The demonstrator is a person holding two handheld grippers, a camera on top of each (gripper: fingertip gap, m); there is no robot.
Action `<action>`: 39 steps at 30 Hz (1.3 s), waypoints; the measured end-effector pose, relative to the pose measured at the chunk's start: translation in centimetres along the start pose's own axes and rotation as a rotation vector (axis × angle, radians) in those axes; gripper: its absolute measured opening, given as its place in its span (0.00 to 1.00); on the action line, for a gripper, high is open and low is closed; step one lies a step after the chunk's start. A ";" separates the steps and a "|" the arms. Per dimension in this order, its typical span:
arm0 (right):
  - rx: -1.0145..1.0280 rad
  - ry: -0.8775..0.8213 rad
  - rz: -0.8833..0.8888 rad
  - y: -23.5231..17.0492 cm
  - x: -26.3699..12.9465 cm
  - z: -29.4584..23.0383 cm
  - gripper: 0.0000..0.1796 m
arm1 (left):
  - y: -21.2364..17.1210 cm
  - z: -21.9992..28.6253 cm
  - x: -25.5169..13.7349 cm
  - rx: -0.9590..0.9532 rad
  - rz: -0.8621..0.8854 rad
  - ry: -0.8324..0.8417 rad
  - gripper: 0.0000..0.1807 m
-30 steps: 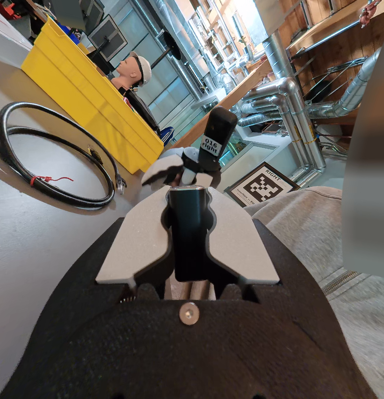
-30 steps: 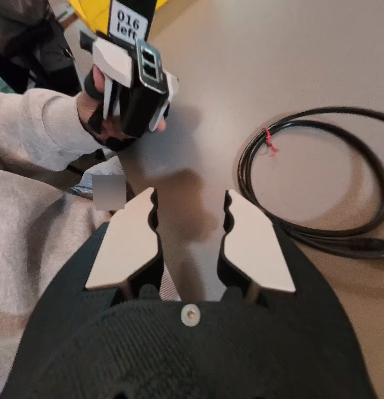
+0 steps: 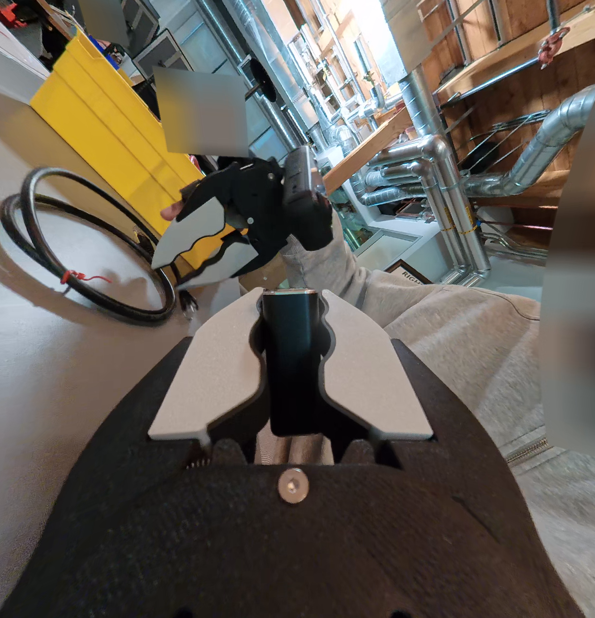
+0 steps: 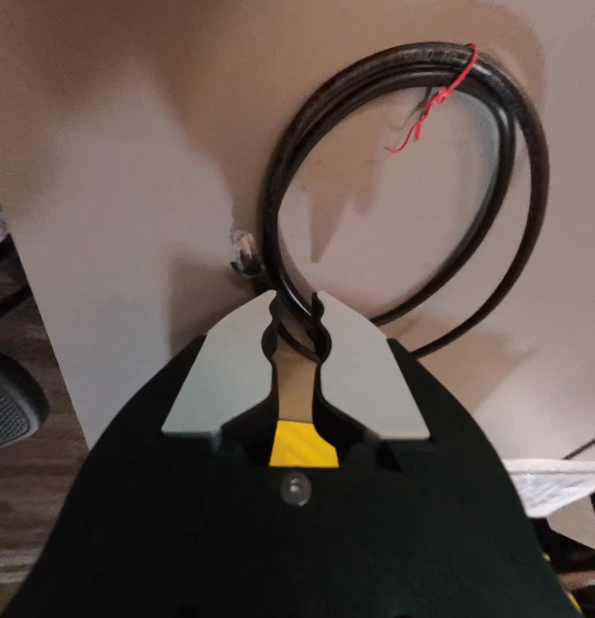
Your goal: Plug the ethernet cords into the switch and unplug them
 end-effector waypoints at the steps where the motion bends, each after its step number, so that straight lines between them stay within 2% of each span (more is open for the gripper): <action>1: 0.006 0.059 0.022 0.4 0.3 -0.2 0.14 | 0.0 0.0 0.0 -0.004 0.001 -0.006 0.14; 4: 0.037 0.187 0.119 2.2 0.6 -1.2 0.16 | 0.0 0.1 0.0 -0.008 -0.004 -0.019 0.14; 10: 0.095 0.172 0.195 3.4 -0.8 -1.2 0.13 | 0.1 0.2 -0.1 -0.024 0.005 -0.040 0.14; 14: 0.184 0.252 0.359 3.1 -3.3 -1.5 0.21 | 0.2 0.2 -0.2 -0.031 0.011 -0.043 0.14; 16: 0.175 0.230 0.351 2.4 -3.2 -1.8 0.23 | 0.2 0.1 -0.2 -0.031 0.010 -0.040 0.14; 20: 0.136 0.149 0.204 0.8 -0.8 -2.1 0.29 | 0.1 0.1 -0.1 -0.027 0.007 -0.032 0.14; 21: 0.128 0.134 0.178 0.8 -0.2 -2.2 0.28 | 0.1 0.1 -0.1 -0.026 0.006 -0.029 0.14; 22: 0.113 0.110 0.189 1.0 0.1 -2.2 0.23 | 0.1 0.1 -0.1 -0.025 0.005 -0.027 0.14; 27: 0.161 0.142 0.364 4.0 0.1 -3.3 0.06 | 0.1 0.0 -0.1 -0.021 0.009 -0.019 0.14; 30: 0.157 -0.008 0.472 4.6 -1.6 -3.5 0.06 | 0.0 0.0 0.0 0.027 0.001 0.019 0.14; 34: 0.237 -0.249 0.709 3.4 -7.8 -4.1 0.06 | -0.8 0.3 0.6 0.091 -0.057 0.043 0.14; 37: 0.329 -0.498 0.849 0.2 -13.7 -5.3 0.06 | -0.8 0.3 0.7 0.089 -0.065 0.041 0.14; 39: 0.422 -0.623 0.882 -3.0 -16.5 -6.6 0.06 | -0.6 0.3 0.5 0.074 -0.050 0.033 0.14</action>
Point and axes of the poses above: each gripper's, where its closed fingertips meet, x out along the fingers, y out of its top, z = x × y across the jaws, the point moved 5 cm from there along -x, back along the fingers, and after that the axes turned 6 degrees about y, right-handed, at the moved point
